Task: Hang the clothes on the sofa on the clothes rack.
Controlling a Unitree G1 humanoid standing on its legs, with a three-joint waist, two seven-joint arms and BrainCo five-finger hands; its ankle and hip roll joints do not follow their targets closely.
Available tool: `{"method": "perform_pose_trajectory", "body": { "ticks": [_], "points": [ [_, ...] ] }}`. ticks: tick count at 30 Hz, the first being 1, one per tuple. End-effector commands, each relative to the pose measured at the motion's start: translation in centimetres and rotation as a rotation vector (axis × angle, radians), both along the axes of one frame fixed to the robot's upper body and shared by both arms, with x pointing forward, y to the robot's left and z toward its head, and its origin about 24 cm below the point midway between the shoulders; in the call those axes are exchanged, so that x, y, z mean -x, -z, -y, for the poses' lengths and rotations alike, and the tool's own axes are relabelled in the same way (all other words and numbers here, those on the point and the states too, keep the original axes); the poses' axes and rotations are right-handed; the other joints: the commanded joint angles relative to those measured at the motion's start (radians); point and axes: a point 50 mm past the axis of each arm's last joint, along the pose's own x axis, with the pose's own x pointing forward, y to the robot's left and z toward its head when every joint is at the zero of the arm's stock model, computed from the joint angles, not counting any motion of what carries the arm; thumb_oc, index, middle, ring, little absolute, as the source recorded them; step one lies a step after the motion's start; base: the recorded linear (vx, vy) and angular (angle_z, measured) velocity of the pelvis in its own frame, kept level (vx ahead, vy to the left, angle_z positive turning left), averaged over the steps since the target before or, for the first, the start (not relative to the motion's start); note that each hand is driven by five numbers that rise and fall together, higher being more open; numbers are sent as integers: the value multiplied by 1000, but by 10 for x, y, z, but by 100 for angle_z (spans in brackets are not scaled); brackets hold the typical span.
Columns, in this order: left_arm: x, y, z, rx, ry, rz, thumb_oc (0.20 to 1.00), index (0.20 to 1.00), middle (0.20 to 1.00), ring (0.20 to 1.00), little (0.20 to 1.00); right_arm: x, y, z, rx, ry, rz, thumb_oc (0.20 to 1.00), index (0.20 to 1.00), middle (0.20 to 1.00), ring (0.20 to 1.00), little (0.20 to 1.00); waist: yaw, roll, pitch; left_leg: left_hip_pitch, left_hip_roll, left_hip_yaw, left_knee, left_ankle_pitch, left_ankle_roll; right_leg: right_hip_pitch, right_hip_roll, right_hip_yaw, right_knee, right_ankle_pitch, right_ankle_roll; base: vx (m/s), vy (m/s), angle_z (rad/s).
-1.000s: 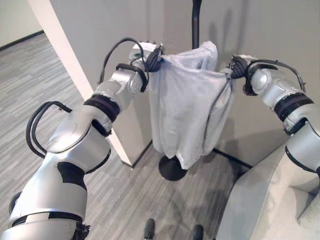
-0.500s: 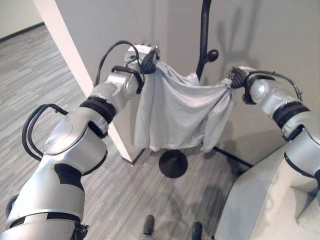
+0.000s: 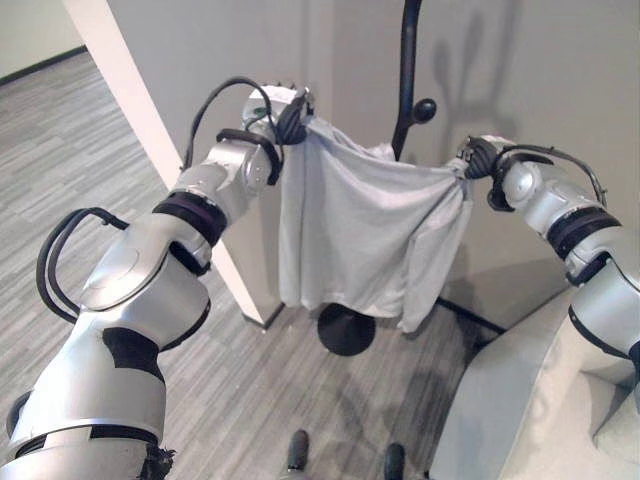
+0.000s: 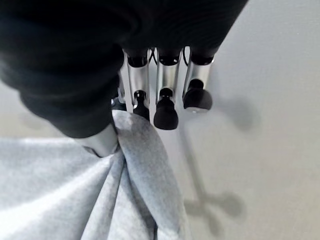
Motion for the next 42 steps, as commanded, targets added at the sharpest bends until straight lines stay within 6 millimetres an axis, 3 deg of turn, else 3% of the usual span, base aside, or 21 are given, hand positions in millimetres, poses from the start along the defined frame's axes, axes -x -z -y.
{"method": "perform_pose_trajectory", "body": {
  "ticks": [1,7,12,13,15,22,25,27,33,36,37,40,42],
  "points": [
    [6,-40,-23,34,-60,133,200,200,200,200,200,7,-69,32,26,73,202,200,200,200,200,200,34,21,16,84,13,131,5,-72,-50,-14,-14,0,13,-34,104,0,0,0],
    [28,-59,-38,163,35,264,200,200,200,200,200,25,-85,27,-59,-95,304,200,200,200,200,200,28,19,16,98,15,136,5,-79,-52,-3,-16,-1,13,-37,106,0,0,0],
    [69,-60,-52,147,189,341,200,200,200,200,200,67,-92,38,-174,-280,397,200,200,200,200,200,23,22,7,124,23,147,5,-97,-54,21,-20,-7,13,-49,108,18,-7,2],
    [70,-59,-53,147,189,337,200,200,200,200,200,68,-90,38,-176,-279,394,200,200,200,200,200,23,21,6,126,23,147,5,-97,-54,23,-19,-8,13,-49,108,37,-30,9],
    [94,-61,-62,149,236,381,200,200,200,200,200,91,-92,48,-203,-327,440,200,200,200,200,200,22,19,-3,142,30,153,5,-104,-58,40,-18,-8,13,-55,107,44,-46,7],
    [147,-63,-77,130,284,484,200,200,200,200,200,140,-101,51,-247,-446,552,200,200,200,200,200,19,5,-21,158,56,150,5,-117,-66,60,0,-10,13,-71,99,7,-57,-2],
    [154,-63,-76,119,289,511,200,200,200,200,200,149,-105,50,-250,-468,595,200,200,200,200,200,12,4,-20,163,59,143,5,-116,-60,70,5,-15,13,-82,95,-3,1,-7],
    [154,-66,-70,134,316,545,200,200,200,200,200,159,-121,51,-246,-471,714,200,200,200,200,200,0,2,-11,146,38,164,8,-96,-49,69,-3,-28,13,-76,100,-40,110,-2],
    [150,-82,-56,157,375,610,200,200,200,200,200,166,-149,47,-183,-433,950,200,200,200,200,200,-5,36,-35,150,-36,156,9,-122,1,69,-37,-2,13,-52,102,28,204,12],
    [149,-87,-53,154,387,617,200,200,200,200,200,164,-153,45,-175,-421,971,200,200,200,200,200,-3,35,-31,161,-49,164,10,-130,11,78,-51,2,17,-44,104,31,156,3],
    [146,-96,-48,148,394,625,200,200,200,200,200,158,-162,43,-138,-393,992,200,200,200,200,200,3,40,-21,180,-63,172,11,-138,29,47,-79,13,118,-55,99,20,199,-9],
    [137,-111,-38,135,401,643,200,200,200,200,200,149,-185,38,-77,-345,1022,200,200,200,200,200,10,51,-6,225,-72,190,7,-150,45,-8,-100,19,280,-68,83,55,199,-38],
    [134,-116,-36,123,392,652,200,200,200,200,200,145,-192,39,-56,-321,1027,200,200,200,200,200,12,54,0,232,-69,190,7,-154,44,-21,-99,27,310,-77,80,80,55,-38]
  ]
}}
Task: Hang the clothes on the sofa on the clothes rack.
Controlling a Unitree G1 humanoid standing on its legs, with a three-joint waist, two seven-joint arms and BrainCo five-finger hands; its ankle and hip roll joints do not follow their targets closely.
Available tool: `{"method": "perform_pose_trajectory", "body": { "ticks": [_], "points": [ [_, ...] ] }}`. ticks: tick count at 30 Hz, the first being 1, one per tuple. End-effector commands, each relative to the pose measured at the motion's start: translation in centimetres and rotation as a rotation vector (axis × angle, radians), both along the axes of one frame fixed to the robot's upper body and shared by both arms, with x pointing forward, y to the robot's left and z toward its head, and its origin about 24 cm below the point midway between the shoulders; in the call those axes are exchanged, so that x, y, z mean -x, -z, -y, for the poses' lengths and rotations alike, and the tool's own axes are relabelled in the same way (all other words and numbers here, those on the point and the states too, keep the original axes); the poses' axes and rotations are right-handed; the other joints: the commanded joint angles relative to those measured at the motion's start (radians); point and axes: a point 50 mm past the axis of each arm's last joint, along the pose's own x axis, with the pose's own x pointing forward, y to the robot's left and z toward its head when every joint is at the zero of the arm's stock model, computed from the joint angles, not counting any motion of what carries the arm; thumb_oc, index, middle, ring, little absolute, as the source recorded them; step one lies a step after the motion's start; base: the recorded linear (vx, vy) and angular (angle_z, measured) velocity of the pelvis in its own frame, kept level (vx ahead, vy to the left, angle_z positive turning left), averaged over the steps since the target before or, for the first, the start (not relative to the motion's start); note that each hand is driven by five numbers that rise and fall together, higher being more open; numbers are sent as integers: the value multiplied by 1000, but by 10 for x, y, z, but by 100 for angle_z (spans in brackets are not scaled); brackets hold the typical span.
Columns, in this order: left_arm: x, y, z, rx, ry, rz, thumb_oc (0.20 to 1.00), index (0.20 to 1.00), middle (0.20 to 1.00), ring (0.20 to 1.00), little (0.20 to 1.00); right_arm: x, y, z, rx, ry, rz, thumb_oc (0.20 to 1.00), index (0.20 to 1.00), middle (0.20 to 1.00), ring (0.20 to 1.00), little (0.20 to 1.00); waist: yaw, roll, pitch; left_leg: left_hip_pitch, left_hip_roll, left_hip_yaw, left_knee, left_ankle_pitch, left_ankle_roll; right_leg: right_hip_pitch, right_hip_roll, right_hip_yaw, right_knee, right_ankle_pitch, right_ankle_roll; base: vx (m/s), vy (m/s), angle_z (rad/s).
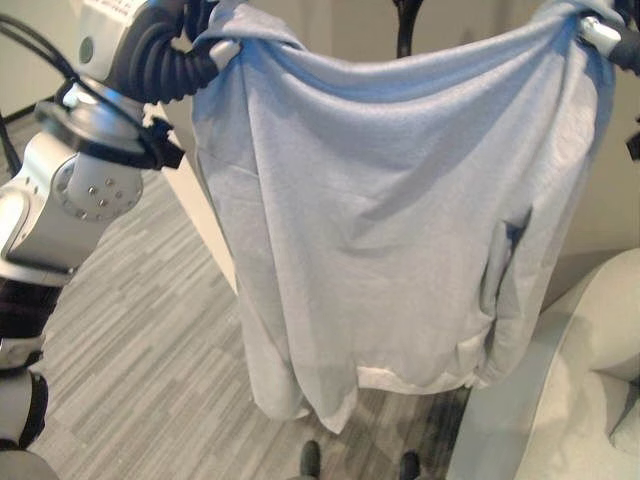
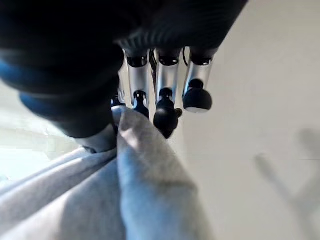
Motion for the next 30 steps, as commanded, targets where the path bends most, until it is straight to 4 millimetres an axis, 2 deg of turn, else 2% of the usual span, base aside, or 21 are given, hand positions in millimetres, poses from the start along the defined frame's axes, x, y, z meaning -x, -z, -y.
{"method": "perform_pose_trajectory", "body": {
  "ticks": [1,2,4,7,8,9,10,11,12,13,20,30],
  "points": [
    [-2,-24,-14,144,-27,93,200,200,200,200,200,15,-41,15,-64,81,181,200,200,200,200,200,40,16,-57,83,-26,54,5,-127,-24,-89,-22,9,174,-78,50,94,23,-34],
    [-2,-24,-14,144,-27,93,200,200,200,200,200,15,-41,15,-64,81,181,200,200,200,200,200,40,16,-57,83,-26,54,5,-127,-24,-89,-22,9,174,-78,50,137,-32,-27],
    [-11,-35,-7,135,-46,99,200,200,200,200,200,11,-59,19,-69,148,200,200,200,200,200,200,28,12,-62,84,-24,46,3,-130,-33,-111,-13,30,65,-48,59,137,-82,-6],
    [-16,-47,2,142,-45,115,200,200,200,200,200,12,-74,21,-91,180,227,200,200,200,200,200,-5,22,-43,86,-21,30,3,-138,-43,-170,9,93,-79,16,93,130,-78,11],
    [-20,-45,1,127,-63,102,200,200,200,200,200,10,-73,26,-66,227,226,200,200,200,200,200,-15,20,-38,94,-21,28,3,-152,-45,-182,24,117,-113,25,96,152,-82,19],
    [-22,-45,5,111,-58,97,200,200,200,200,200,8,-76,27,-50,252,212,200,200,200,200,200,-21,15,-41,97,-17,18,3,-151,-52,-176,34,137,-125,13,104,176,-128,19],
    [-25,-48,7,129,-66,98,200,200,200,200,200,5,-77,21,-56,236,203,200,200,200,200,200,-29,9,-42,99,-17,8,3,-159,-59,-172,37,161,-125,28,104,152,-159,23],
    [-27,-51,11,129,-55,99,200,200,200,200,200,5,-82,25,-77,247,199,200,200,200,200,200,-35,3,-54,100,-11,-4,3,-164,-67,-173,45,177,-125,38,104,113,-132,13],
    [-27,-51,11,129,-55,99,200,200,200,200,200,5,-82,25,-77,247,199,200,200,200,200,200,-35,3,-54,100,-11,-4,3,-164,-67,-173,45,177,-125,38,104,252,-278,7],
    [-35,-52,15,145,-62,71,200,200,200,200,200,2,-86,28,-76,282,186,200,200,200,200,200,-48,-8,-89,102,24,-20,3,-164,-92,-153,55,171,-125,44,104,199,-212,5],
    [-46,-56,25,154,-66,28,200,200,200,200,200,-6,-91,32,-99,326,155,200,200,200,200,200,-59,3,-118,74,82,-47,3,-136,-132,-122,82,109,-125,8,97,120,-177,17],
    [-69,-53,34,128,-149,-43,200,200,200,200,200,-28,-96,25,-89,421,95,200,200,200,200,200,-48,17,-116,44,108,-49,3,-103,-161,-99,98,58,-125,-20,76,57,-105,7]
  ]
}}
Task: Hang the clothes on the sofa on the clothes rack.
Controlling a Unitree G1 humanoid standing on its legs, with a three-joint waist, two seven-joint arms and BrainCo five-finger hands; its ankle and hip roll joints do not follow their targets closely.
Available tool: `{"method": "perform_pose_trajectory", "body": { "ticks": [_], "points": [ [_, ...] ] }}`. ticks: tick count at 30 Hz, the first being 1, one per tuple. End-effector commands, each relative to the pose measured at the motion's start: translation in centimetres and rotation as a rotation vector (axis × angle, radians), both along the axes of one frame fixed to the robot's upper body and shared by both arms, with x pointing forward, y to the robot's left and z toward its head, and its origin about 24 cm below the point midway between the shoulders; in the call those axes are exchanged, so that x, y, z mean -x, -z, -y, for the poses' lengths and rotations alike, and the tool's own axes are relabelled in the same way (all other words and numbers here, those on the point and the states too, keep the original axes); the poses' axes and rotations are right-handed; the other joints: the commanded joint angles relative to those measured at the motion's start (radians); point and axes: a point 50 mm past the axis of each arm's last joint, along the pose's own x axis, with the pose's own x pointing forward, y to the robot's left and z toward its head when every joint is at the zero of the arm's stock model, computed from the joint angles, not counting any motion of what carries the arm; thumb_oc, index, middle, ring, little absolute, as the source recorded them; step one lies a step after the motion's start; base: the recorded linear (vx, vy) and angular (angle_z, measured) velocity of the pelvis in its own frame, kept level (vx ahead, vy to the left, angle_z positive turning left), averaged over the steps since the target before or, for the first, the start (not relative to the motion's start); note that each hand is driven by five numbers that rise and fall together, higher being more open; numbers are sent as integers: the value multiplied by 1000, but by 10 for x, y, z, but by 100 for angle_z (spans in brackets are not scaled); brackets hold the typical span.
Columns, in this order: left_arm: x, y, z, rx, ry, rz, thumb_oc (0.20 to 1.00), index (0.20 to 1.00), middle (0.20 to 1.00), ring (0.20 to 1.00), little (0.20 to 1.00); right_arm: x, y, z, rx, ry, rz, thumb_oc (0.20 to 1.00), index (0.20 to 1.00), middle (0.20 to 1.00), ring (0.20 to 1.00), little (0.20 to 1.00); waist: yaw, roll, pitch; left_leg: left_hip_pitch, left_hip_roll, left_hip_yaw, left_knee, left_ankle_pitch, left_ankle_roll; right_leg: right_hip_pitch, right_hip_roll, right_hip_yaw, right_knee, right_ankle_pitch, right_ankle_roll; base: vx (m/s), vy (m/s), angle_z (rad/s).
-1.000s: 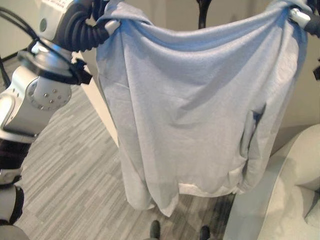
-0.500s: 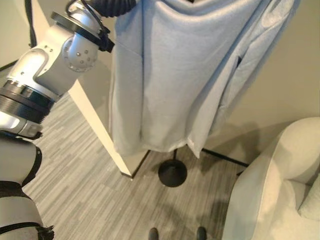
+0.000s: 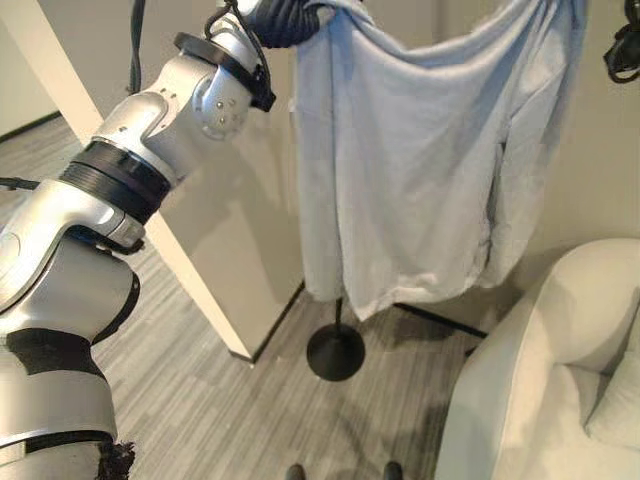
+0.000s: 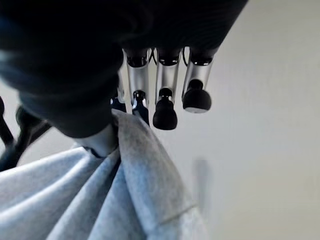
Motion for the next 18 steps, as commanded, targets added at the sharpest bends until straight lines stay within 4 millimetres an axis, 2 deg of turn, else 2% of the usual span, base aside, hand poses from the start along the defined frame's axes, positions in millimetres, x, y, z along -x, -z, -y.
{"method": "perform_pose_trajectory", "body": {
  "ticks": [1,7,10,11,12,13,18],
  "points": [
    [9,-58,-21,109,-102,121,200,200,200,200,200,37,-80,15,-120,65,233,200,200,200,200,200,62,-10,-14,138,13,68,6,-131,-89,-94,-48,33,12,-22,144,35,-74,15],
    [4,-63,-30,131,-175,129,200,200,200,200,200,39,-92,6,-127,70,280,200,200,200,200,200,67,-5,-13,120,13,57,6,-120,-94,-89,-49,15,12,-29,140,37,-60,4],
    [-5,-64,-48,173,-298,111,200,200,200,200,200,34,-97,-5,-106,112,285,200,200,200,200,200,74,-6,-10,107,13,51,6,-108,-97,-90,-46,5,12,-32,138,36,-72,12],
    [-7,-65,-56,151,-365,105,200,200,200,200,200,31,-96,-4,-82,154,282,200,200,200,200,200,78,-5,-9,99,14,49,6,-102,-98,-93,-46,0,12,-31,139,26,-55,22],
    [-7,-65,-56,151,-365,105,200,200,200,200,200,31,-96,-4,-82,154,282,200,200,200,200,200,78,-5,-9,99,14,49,6,-102,-98,-93,-46,0,12,-31,139,38,-59,19],
    [-6,-70,-64,160,-421,109,200,200,200,200,200,35,-102,-1,-113,180,316,200,200,200,200,200,80,-1,-5,84,12,44,6,-93,-99,-99,-46,-8,12,-31,139,31,-50,18],
    [-1,-81,-74,208,-463,126,200,200,200,200,200,47,-116,7,-157,216,380,200,200,200,200,200,84,2,-3,66,8,33,6,-84,-101,-101,-47,-25,12,-36,136,34,-44,16]
  ]
}}
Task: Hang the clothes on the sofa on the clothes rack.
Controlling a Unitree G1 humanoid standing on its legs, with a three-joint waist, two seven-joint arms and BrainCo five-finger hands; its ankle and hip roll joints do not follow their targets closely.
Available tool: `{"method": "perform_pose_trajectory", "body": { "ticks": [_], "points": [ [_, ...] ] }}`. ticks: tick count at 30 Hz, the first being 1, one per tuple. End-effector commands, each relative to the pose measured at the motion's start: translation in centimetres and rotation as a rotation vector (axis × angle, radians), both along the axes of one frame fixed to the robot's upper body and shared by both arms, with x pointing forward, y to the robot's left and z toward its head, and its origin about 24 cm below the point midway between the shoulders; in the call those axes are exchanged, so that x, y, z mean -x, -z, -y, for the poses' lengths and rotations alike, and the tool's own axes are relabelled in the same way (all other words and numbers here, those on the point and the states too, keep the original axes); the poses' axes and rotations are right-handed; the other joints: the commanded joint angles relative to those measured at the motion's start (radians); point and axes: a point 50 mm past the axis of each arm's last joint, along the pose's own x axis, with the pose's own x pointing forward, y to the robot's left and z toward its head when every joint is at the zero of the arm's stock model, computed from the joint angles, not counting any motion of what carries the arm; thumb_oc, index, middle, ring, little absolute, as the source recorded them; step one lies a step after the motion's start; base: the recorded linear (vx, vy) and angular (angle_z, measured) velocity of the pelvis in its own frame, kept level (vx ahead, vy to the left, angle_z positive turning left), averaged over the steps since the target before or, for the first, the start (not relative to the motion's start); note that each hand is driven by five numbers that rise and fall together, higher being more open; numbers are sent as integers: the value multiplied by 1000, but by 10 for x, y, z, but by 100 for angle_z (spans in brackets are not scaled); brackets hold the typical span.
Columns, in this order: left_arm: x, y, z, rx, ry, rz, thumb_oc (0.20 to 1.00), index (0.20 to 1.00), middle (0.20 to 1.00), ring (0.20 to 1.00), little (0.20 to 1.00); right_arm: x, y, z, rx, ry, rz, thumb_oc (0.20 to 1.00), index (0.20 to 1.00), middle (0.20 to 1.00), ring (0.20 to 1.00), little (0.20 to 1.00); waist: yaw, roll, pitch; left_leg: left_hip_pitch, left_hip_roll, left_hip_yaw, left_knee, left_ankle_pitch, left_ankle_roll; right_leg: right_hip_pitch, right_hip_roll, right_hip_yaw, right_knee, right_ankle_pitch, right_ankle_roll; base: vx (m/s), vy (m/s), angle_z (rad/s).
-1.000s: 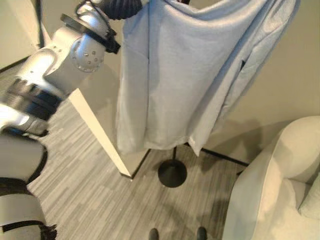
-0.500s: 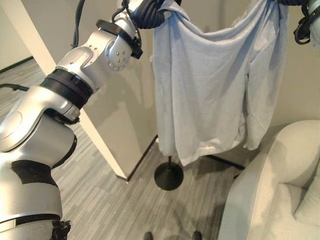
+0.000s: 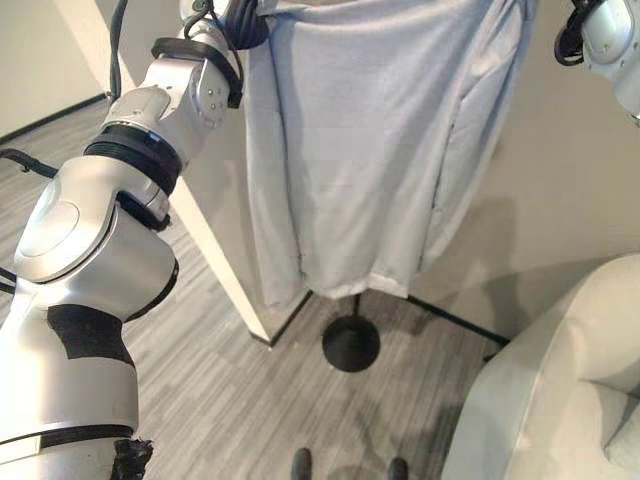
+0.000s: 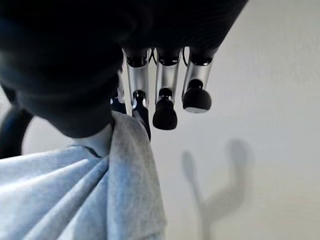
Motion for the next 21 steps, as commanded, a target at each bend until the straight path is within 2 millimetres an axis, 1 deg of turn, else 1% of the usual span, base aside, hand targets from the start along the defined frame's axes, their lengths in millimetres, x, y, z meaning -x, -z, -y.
{"method": "perform_pose_trajectory", "body": {
  "ticks": [1,5,6,9,17,21],
  "points": [
    [35,-80,-28,101,-91,228,200,200,200,200,200,66,-99,35,-140,115,354,200,200,200,200,200,31,-29,17,168,3,103,5,-114,-84,-39,-61,50,11,-37,153,47,-43,5],
    [33,-81,-25,58,-122,212,200,200,200,200,200,63,-97,36,-103,163,323,200,200,200,200,200,33,-29,21,157,1,91,5,-104,-87,-35,-62,36,11,-40,152,36,-48,10],
    [30,-78,-20,14,-137,191,200,200,200,200,200,59,-94,35,-82,185,306,200,200,200,200,200,34,-25,27,142,-2,89,5,-98,-87,-43,-64,31,11,-38,153,14,-37,6],
    [28,-77,-14,-28,-145,183,200,200,200,200,200,57,-92,35,-67,201,293,200,200,200,200,200,32,-20,34,129,-5,88,5,-92,-87,-55,-66,29,11,-35,154,-7,-36,5],
    [24,-75,-1,-90,-154,160,200,200,200,200,200,50,-85,32,-11,251,248,200,200,200,200,200,19,-1,61,86,-8,101,5,-75,-86,-100,-68,32,11,-28,153,-9,-26,0],
    [22,-72,0,-92,-155,148,200,200,200,200,200,45,-79,35,3,274,220,200,200,200,200,200,14,4,67,75,-9,104,5,-73,-85,-112,-69,37,11,-24,151,0,0,0]
  ]
}}
